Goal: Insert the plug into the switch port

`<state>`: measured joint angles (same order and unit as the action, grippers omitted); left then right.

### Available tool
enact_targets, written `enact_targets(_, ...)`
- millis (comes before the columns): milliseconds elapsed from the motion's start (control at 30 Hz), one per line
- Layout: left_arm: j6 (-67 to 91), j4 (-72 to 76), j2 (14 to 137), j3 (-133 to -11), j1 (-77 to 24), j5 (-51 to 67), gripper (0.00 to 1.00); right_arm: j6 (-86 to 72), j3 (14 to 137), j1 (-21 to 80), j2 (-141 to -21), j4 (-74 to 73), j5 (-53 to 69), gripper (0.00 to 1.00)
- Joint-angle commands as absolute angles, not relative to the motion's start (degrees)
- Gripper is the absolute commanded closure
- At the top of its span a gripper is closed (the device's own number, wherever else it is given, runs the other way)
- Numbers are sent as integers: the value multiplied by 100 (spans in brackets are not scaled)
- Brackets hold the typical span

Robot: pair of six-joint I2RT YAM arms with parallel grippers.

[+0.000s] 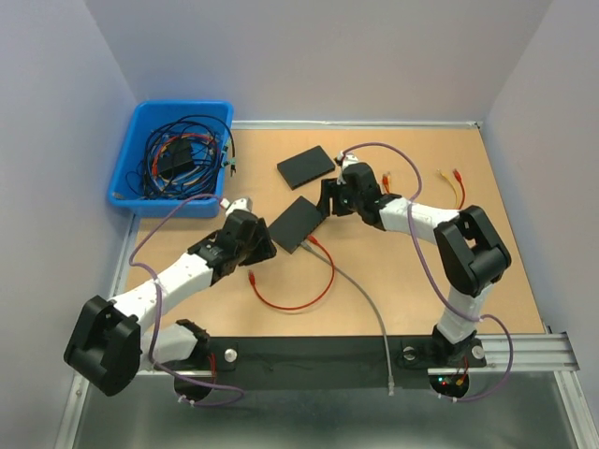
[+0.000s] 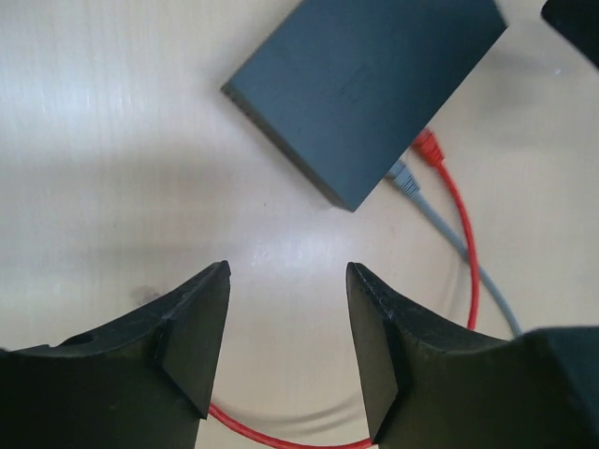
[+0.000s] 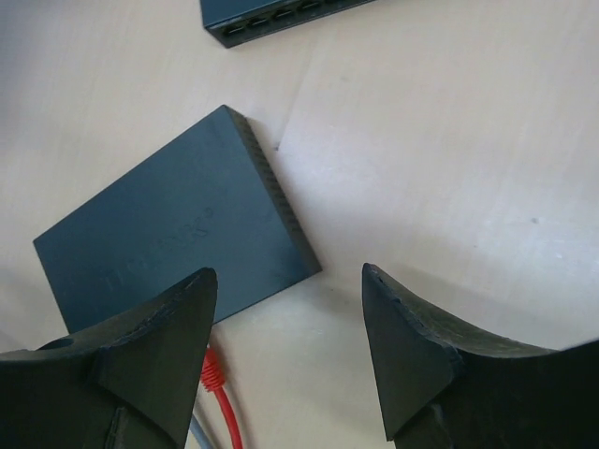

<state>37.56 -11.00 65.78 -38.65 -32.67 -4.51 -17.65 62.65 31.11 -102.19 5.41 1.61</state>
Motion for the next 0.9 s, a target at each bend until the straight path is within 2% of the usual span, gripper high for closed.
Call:
enact_targets(0,4455,-459,6407,-3358,-3340,-449,36,-1933,6679,3138,-10467,589,737,31)
enact_targets(233,4509,658,6924,-3120,-3340,-308,36,-1969,6961,3129,-11056,580,835,32)
enact_targets(467,4413,958,7741,-3401,-3287,-378,37,-2048,7049,3129,-11373,589,1046,33)
enact_targets(867,3806,1038,8824,-4296,-2365,-26,37,-2793,6030,3164,-11092,1168,1696,35)
